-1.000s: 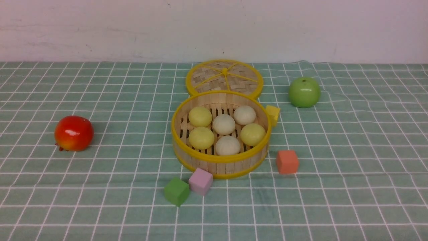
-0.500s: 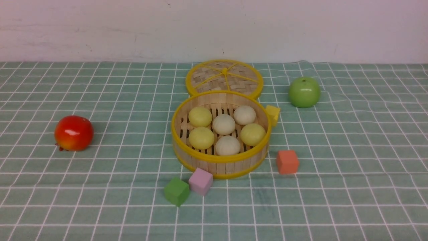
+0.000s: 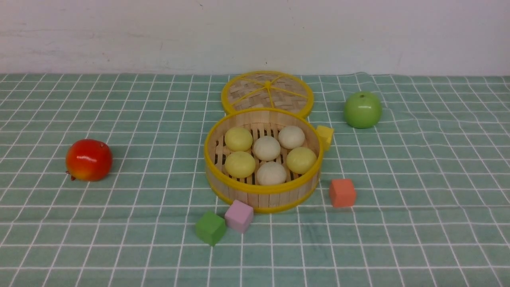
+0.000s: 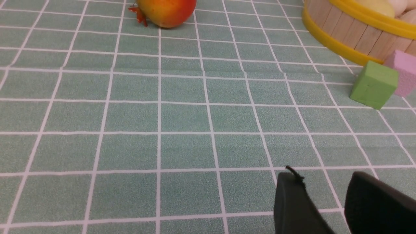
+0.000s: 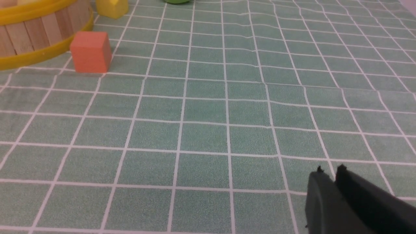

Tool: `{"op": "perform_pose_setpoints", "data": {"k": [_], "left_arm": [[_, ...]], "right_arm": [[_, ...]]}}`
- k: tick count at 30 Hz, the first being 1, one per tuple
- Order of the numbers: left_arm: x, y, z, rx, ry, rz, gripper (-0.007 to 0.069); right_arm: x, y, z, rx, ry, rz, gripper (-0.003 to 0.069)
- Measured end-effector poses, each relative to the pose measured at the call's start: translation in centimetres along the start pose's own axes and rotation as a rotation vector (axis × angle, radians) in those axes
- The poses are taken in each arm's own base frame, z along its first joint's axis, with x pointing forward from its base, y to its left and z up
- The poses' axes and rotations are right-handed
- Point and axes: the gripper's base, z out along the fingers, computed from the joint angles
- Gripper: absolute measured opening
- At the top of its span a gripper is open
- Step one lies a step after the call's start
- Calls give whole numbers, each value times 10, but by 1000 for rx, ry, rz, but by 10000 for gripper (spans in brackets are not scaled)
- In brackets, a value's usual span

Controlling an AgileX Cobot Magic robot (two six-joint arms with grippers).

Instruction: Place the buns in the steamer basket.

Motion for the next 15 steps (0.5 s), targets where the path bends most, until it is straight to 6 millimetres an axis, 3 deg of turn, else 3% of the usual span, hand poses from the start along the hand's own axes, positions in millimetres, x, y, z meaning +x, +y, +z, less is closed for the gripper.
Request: {"op": "perform_pose_setpoints", "data": {"k": [15], "left_arm": [[0, 0, 0, 0, 0, 0, 238]], "right_arm": [[0, 0, 0, -1, 0, 2, 73]]}}
